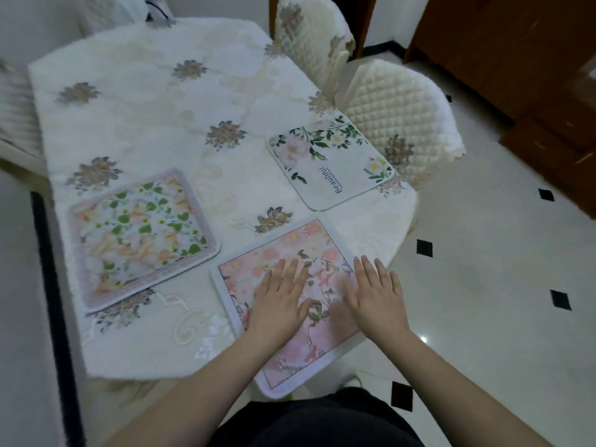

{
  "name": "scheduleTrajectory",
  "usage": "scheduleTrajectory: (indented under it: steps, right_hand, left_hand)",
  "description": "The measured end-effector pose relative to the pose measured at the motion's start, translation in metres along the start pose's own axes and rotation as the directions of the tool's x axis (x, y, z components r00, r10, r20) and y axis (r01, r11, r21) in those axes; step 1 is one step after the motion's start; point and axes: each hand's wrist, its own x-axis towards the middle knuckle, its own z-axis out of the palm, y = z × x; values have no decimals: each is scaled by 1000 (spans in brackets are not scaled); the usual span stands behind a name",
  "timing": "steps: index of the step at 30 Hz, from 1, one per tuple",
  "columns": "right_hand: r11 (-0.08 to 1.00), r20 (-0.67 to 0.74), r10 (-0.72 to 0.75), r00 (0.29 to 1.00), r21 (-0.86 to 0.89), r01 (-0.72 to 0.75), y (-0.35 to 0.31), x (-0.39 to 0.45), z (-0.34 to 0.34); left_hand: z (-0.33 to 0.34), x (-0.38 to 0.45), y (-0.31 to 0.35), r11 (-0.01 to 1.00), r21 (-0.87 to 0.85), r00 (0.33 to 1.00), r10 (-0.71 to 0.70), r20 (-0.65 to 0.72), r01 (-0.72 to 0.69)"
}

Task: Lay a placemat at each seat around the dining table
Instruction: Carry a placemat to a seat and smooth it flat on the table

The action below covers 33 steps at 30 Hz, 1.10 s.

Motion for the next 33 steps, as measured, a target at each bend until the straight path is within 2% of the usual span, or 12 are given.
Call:
scheduleTrajectory:
  steps: [5,9,13,16,19,21,23,28,33]
  right_hand:
    - [990,98,-138,985,23,137,-21,37,10]
    - [957,91,-288,953,56,284,-31,64,26]
    - [906,106,-423,900,61,419,-28,97,25]
    - [857,97,-514,852,20,515,-24,132,19]
    - [823,127,-560,819,-28,567,-22,166,12]
    - [788,199,-596,778,-37,614,-22,179,9]
    - [770,201,-621,757,-26,638,-23,186,7]
    - [757,160,-640,751,-32,652,-26,195,5]
    - [767,166,-628,761,-36,641,-23,199,8]
  left_hand:
    - [13,-12,-24,989,-4,988,-151,-21,151]
    - [23,-16,-26,967,-29,966,-253,-50,251]
    - [26,-16,-19,920,-45,920,-392,-29,390]
    - [26,-10,-23,900,-27,898,-436,-63,435]
    - [25,5,-34,877,-25,875,-480,-55,480]
    - [22,12,-44,871,-21,871,-491,-3,491]
    - [15,18,-53,859,-19,859,-509,55,511]
    - [-5,26,-60,781,-7,770,-614,175,625]
    - [-2,26,-64,738,-10,723,-657,212,674]
